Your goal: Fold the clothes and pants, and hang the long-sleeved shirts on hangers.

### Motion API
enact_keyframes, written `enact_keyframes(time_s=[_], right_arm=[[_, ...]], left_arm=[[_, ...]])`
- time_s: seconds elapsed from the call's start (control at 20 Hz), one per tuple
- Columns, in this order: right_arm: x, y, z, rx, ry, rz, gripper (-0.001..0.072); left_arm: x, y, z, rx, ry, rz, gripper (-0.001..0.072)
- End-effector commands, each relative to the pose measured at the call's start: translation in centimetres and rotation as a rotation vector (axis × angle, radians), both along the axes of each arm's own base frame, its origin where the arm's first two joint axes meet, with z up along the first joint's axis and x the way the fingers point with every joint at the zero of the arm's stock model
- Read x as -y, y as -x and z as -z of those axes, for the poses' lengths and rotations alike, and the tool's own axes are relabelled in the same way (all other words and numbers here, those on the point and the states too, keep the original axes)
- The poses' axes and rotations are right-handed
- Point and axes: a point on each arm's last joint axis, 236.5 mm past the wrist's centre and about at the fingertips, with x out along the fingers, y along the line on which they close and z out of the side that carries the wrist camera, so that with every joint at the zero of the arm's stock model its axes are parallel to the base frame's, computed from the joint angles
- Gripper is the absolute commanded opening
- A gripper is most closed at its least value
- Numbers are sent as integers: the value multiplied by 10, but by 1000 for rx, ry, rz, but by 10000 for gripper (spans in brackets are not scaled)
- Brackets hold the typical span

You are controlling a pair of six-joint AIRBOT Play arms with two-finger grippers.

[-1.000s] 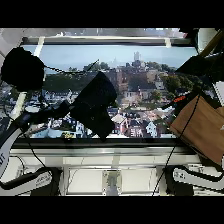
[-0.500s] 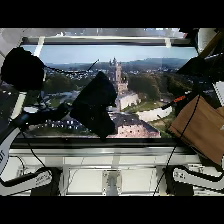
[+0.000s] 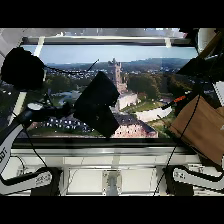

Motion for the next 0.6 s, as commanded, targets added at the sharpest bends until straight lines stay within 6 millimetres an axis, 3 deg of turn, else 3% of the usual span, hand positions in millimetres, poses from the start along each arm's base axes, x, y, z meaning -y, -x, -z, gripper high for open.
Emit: enact_keyframes(time_s=[0.0,0.2,0.3,0.4,0.55], right_arm=[[0,0,0,-1,3,1,246],[-4,1,1,-3,2,-11,248],[-24,-1,13,-19,-12,-48,263],[-59,-9,44,-43,-34,-89,373],[-127,-14,114,-89,-57,-151,388]], left_arm=[[10,-12,-46,81,34,58,48],[-6,-26,-120,281,-59,79,47],[-17,-22,-145,346,-103,71,47],[-25,-14,-168,391,-110,54,47],[-33,-4,-209,489,-128,5,47]])
